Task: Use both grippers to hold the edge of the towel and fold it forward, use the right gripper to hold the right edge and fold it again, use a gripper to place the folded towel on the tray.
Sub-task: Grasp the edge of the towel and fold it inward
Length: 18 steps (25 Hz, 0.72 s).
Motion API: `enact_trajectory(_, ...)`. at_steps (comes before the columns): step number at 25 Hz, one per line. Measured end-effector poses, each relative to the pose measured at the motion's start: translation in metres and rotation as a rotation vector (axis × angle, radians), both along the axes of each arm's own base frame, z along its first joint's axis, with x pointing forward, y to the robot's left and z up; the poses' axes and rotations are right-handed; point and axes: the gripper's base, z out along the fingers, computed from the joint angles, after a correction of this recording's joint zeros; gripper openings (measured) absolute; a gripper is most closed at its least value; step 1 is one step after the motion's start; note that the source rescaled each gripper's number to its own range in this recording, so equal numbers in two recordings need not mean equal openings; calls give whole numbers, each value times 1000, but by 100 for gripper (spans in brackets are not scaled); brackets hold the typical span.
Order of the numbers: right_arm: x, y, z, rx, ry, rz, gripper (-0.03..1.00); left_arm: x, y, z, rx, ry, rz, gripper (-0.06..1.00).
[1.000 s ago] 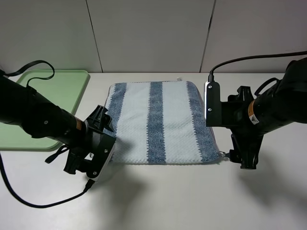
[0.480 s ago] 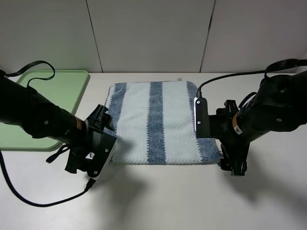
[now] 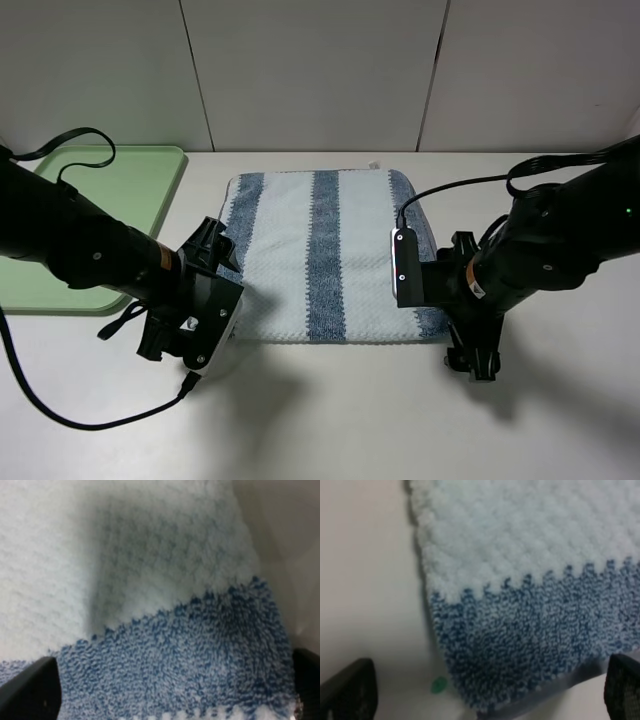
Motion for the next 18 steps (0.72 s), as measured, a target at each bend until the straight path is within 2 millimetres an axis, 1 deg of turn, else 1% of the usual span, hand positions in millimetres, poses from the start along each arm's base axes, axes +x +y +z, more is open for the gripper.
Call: enact_trajectory(18, 5, 6, 1, 45, -49, 61, 100, 0, 0, -1, 1, 2, 0, 87)
